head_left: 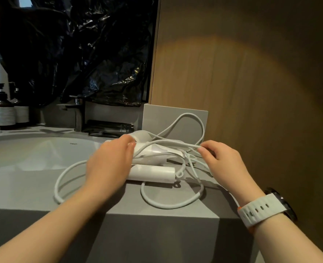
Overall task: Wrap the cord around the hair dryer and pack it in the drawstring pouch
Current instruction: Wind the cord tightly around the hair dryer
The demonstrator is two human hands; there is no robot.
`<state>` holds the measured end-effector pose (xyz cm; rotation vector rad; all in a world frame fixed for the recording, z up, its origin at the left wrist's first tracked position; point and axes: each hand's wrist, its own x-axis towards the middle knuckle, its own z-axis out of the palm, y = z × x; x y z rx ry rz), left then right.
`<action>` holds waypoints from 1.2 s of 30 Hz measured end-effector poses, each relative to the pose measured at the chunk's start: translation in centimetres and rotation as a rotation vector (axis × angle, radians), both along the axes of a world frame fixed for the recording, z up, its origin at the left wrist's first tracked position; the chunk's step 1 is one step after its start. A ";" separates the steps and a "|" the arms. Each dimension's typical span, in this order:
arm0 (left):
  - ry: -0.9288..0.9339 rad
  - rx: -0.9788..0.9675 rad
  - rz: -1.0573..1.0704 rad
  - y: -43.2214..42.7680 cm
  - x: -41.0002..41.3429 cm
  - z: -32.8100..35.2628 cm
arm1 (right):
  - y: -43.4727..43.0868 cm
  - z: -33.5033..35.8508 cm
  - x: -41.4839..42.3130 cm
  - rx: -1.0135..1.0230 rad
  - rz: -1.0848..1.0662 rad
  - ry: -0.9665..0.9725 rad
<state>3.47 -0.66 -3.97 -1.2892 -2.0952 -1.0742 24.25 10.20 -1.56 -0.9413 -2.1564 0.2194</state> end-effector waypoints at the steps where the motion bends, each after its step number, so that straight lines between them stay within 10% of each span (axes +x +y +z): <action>1: 0.141 0.010 -0.055 0.0 0.8 -0.1 | -0.2 0.0 -0.3 0.036 0.005 -0.027; 7: 0.043 -0.178 -0.464 1.4 2.5 0.0 | -1.4 -0.4 -1.9 0.110 0.144 -0.030; 13: -0.359 0.125 -0.237 1.7 0.2 -0.1 | 0.7 -1.1 1.1 -0.083 0.028 0.106; 20: 0.095 -0.071 -0.247 2.7 2.4 0.3 | 0.5 -0.6 0.8 0.069 0.012 0.056; 36: -0.245 0.206 -0.333 3.2 0.6 3.2 | 2.4 1.3 -0.6 0.052 0.049 0.161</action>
